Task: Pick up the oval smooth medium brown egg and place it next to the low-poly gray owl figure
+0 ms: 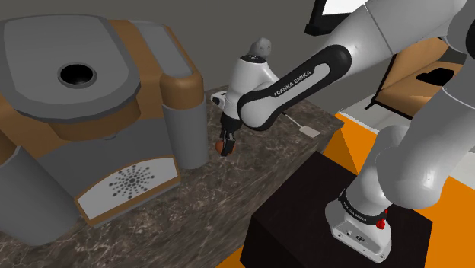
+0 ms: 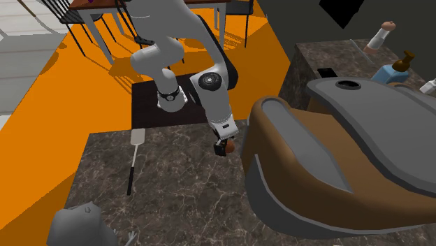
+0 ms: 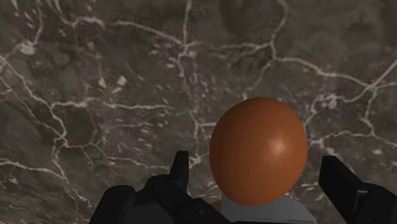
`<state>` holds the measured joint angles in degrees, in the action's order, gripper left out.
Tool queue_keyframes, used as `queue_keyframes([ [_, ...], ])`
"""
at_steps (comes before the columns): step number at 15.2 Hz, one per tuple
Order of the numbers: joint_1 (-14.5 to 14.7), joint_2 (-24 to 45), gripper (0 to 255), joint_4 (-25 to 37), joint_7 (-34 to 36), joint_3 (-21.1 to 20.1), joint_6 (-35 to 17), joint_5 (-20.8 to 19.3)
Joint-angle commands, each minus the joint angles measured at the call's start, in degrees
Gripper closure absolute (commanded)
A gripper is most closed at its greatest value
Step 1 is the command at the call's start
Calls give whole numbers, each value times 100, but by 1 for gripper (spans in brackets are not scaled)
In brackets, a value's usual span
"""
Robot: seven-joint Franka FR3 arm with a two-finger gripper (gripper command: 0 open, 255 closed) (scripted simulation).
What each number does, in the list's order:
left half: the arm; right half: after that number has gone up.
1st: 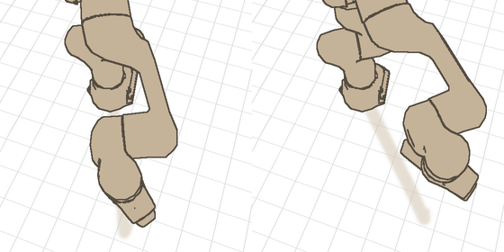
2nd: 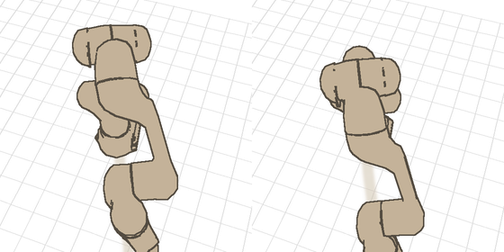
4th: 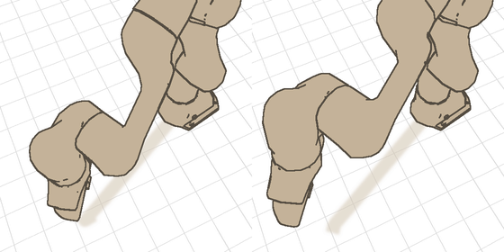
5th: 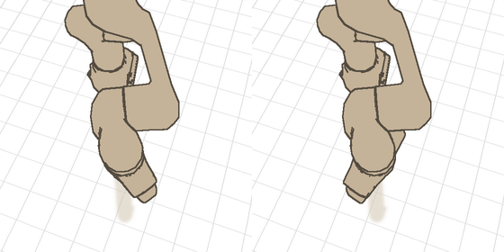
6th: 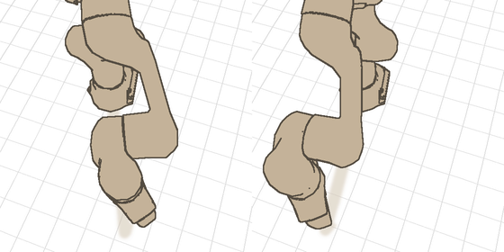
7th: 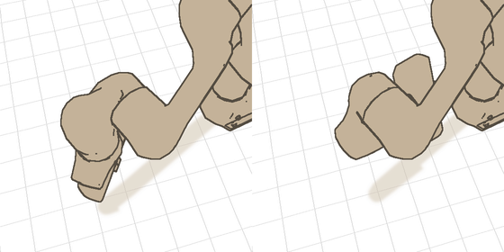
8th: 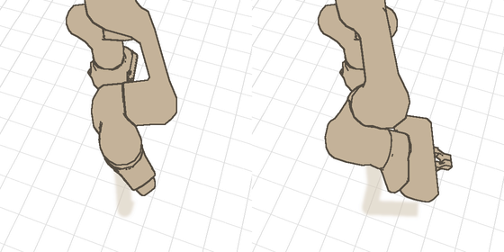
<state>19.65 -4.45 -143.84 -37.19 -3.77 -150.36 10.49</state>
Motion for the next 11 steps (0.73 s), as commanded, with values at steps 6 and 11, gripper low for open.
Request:
queue_keyframes([
  [6,1,2,255,1,2,-1,-2,0],
  [11,1,1,255,-1,1,-1,-2,0],
])
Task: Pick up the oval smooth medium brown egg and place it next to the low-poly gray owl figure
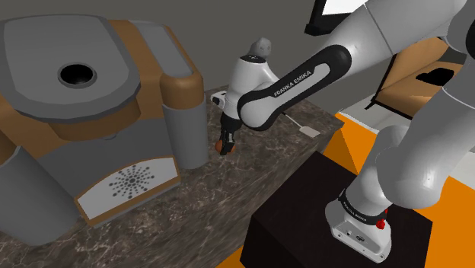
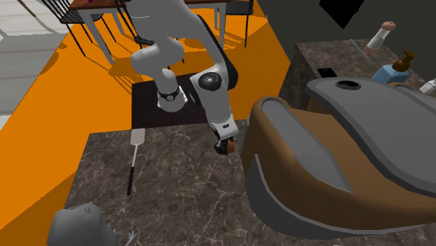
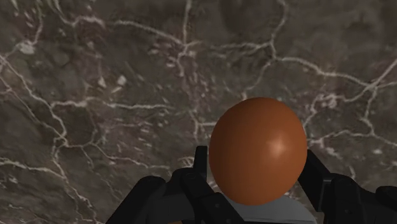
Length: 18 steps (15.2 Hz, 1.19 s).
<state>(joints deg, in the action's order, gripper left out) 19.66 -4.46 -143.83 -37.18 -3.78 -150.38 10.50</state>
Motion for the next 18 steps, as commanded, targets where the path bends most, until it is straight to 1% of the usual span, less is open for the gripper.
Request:
queue_keyframes([
  [1,-1,3,255,0,-2,1,0,0],
  [18,-62,-871,255,555,227,18,1422,-203],
])
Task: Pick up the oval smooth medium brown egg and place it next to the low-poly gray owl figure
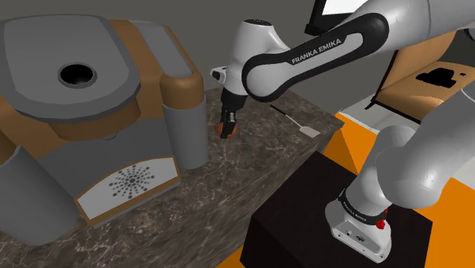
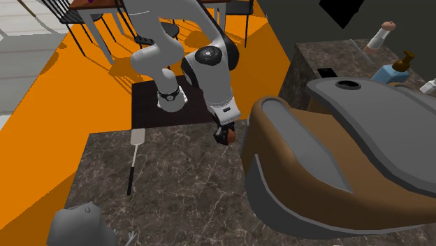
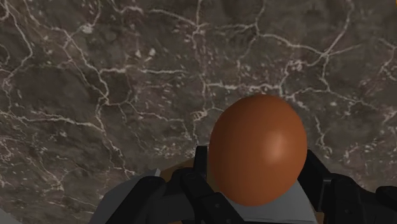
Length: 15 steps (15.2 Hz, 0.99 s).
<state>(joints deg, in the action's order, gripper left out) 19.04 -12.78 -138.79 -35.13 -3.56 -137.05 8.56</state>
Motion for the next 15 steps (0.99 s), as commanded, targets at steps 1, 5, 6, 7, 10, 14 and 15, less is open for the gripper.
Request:
queue_keyframes([
  [1,-2,-77,255,94,33,-4,172,-18],
  [5,-13,-217,255,283,72,1,499,-49],
  [6,-16,-248,255,332,81,3,580,-56],
  [7,-18,-278,255,384,90,4,660,-63],
  [10,-25,-359,255,544,116,9,901,-82],
  [14,-33,-448,255,774,150,15,1219,-106],
  [15,-35,-467,255,834,158,16,1298,-111],
])
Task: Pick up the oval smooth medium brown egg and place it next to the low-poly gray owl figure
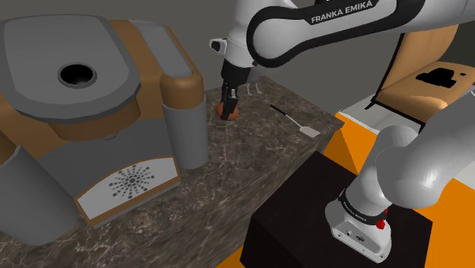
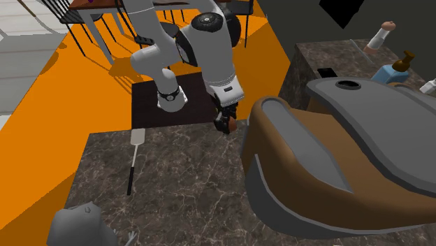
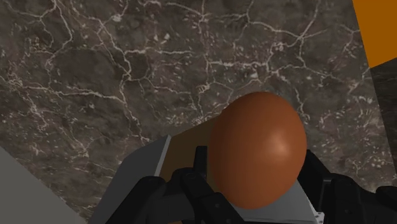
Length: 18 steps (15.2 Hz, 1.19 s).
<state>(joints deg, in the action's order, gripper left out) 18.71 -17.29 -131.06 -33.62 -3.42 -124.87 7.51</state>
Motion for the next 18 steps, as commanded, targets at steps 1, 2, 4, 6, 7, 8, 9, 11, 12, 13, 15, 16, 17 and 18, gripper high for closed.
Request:
queue_keyframes([
  [1,-4,-33,255,123,15,4,158,-11],
  [2,-6,-50,255,186,22,6,236,-16],
  [4,-9,-78,255,314,38,9,392,-26],
  [6,-13,-101,255,447,53,12,548,-36],
  [7,-14,-111,255,515,61,14,625,-40],
  [8,-16,-119,255,584,68,16,703,-45],
  [9,-17,-126,255,655,76,17,780,-49],
  [11,-20,-136,255,799,90,21,934,-58],
  [12,-21,-139,255,873,97,22,1011,-62],
  [13,-22,-141,255,948,105,24,1087,-66],
  [15,-25,-142,255,1101,119,27,1241,-74],
  [16,-26,-140,255,1180,126,29,1317,-77],
  [17,-27,-137,255,1260,133,30,1394,-81],
  [18,-28,-133,255,1341,140,32,1470,-85],
])
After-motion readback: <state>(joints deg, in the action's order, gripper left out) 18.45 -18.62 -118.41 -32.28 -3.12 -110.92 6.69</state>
